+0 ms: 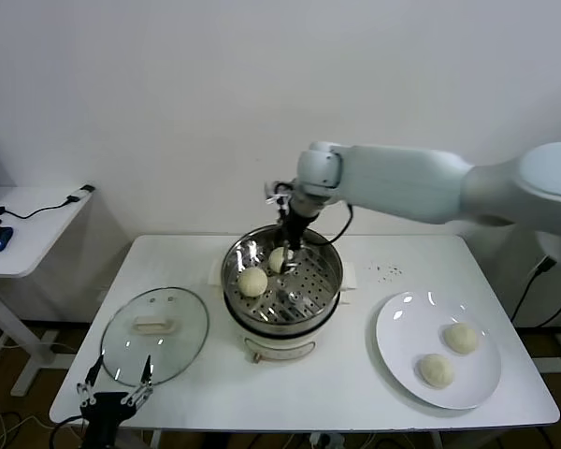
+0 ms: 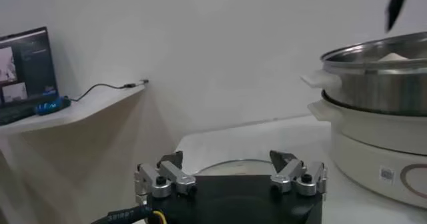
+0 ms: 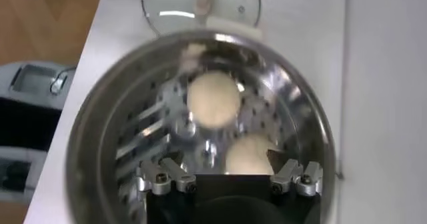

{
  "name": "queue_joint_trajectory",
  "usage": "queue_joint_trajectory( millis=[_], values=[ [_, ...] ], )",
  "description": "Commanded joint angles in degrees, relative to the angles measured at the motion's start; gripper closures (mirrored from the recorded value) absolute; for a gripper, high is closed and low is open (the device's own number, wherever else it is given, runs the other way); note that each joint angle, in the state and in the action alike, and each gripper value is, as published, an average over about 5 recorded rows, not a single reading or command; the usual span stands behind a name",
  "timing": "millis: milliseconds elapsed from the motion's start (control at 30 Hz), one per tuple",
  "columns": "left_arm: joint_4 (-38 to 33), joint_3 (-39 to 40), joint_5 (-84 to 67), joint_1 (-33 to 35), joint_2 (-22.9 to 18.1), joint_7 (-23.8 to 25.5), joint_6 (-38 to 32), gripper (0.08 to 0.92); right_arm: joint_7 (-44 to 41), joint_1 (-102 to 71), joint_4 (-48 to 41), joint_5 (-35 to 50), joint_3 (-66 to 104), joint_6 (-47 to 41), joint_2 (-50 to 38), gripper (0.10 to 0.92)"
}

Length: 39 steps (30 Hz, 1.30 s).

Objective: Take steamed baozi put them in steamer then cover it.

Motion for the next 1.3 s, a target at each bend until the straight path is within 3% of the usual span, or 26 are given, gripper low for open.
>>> queue_joint_trajectory(
  millis=[33, 267, 533, 767, 1300],
  values=[
    [0.38, 0.15, 0.36, -1.42, -0.16, 0.09, 0.73, 0.177, -4.66, 6.78, 16.89, -10.76, -2.43, 3.32, -25.65, 0.203],
    [0.53, -0.22, 1.09, -3.01, -0.21, 0.12, 1.68, 0.177, -4.84, -6.89, 24.47, -23.73, 2.57, 3.17, -40.84, 0.203],
    [0.37, -0.35, 2.27, -2.33, -0.79, 0.44, 1.44, 0.177, -4.7, -30.27, 25.11, -36.31, 16.56, 3.03, -47.27, 0.203],
    [0.49, -0.35, 3.05, -2.13, -1.02, 0.4, 1.47, 0.177, -4.48, -43.74, 22.31, -40.46, 27.31, 3.09, -47.39, 0.203],
    [1.76, -0.6, 3.85, -1.78, -1.48, 0.21, 1.16, 0.177, -3.48, -45.22, 13.67, -42.21, 28.29, 3.11, -40.97, 0.203]
  ],
)
